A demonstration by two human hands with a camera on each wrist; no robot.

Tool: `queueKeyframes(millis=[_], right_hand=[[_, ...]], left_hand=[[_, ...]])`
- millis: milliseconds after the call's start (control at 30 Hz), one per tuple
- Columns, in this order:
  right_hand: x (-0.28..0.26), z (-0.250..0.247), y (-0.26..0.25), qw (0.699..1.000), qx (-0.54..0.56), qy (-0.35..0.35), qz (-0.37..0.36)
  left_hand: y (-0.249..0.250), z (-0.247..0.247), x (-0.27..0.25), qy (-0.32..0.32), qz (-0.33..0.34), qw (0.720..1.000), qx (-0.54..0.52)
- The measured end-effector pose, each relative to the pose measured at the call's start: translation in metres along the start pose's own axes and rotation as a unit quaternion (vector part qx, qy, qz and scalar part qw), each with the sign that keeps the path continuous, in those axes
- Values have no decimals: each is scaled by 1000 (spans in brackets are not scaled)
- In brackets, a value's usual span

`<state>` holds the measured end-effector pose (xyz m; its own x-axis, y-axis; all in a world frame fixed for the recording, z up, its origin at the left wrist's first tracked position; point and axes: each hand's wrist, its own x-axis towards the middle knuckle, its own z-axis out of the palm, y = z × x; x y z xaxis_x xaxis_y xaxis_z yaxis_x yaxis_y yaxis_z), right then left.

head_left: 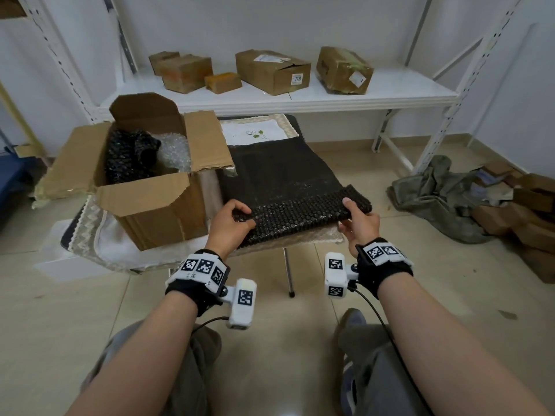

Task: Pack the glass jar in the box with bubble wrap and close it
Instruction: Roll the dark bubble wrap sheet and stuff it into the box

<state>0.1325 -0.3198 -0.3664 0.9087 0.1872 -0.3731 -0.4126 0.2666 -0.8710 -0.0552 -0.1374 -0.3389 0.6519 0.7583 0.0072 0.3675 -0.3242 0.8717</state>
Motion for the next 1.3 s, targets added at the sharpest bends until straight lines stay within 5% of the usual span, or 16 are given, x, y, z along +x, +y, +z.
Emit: queueKeyframes(millis=[333, 533, 667, 933, 1300], right_hand=[[2, 2, 0, 999, -30, -23, 12], [5, 3, 1, 999, -44, 9, 28], [3, 5, -2, 998, -36, 19, 41], [-3, 6, -10, 998, 35, 30, 35], [-21, 8, -26, 989, 133, 10, -56]], left_hand=[[2, 0, 0, 38, -21, 994, 100], [-5, -3, -1, 30, 52, 974, 220], [-7, -8, 2, -30, 147, 957, 250], [-4, -28, -7, -236, 151, 923, 265], [9, -32, -6, -98, 135, 985, 52]])
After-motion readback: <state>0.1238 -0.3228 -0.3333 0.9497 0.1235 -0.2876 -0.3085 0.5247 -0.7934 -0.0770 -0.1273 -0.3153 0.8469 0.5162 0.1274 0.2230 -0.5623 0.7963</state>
